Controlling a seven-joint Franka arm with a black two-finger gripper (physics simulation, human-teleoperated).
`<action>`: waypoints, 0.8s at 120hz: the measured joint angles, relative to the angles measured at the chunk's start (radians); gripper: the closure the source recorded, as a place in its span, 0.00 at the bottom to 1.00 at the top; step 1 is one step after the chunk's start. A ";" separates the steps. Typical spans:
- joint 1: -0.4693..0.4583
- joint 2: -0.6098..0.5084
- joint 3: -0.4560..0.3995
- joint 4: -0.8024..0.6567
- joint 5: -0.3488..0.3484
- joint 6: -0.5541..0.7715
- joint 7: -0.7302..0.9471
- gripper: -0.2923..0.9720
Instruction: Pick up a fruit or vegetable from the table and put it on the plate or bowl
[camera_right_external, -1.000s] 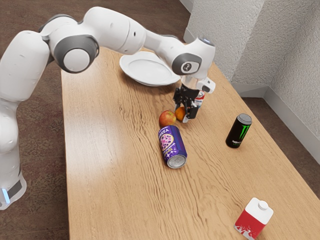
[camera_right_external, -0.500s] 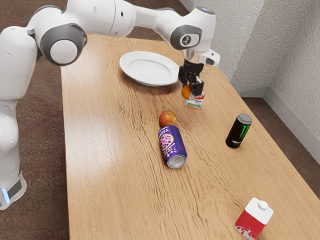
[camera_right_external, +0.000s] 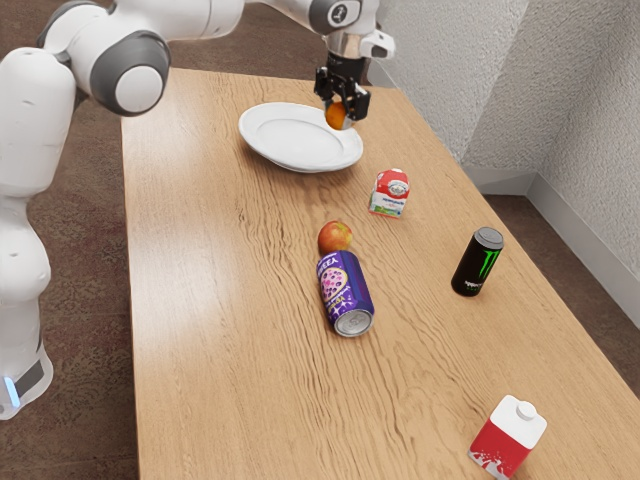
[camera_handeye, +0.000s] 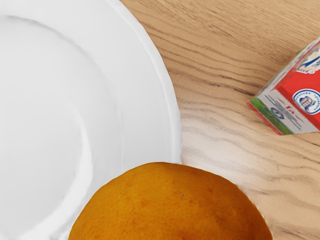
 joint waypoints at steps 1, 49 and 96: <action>0.003 0.001 0.000 0.000 0.000 0.000 0.000 0.55; 0.104 0.031 0.000 0.002 0.000 -0.007 -0.002 0.55; 0.141 0.043 0.001 -0.003 -0.002 -0.010 -0.001 0.39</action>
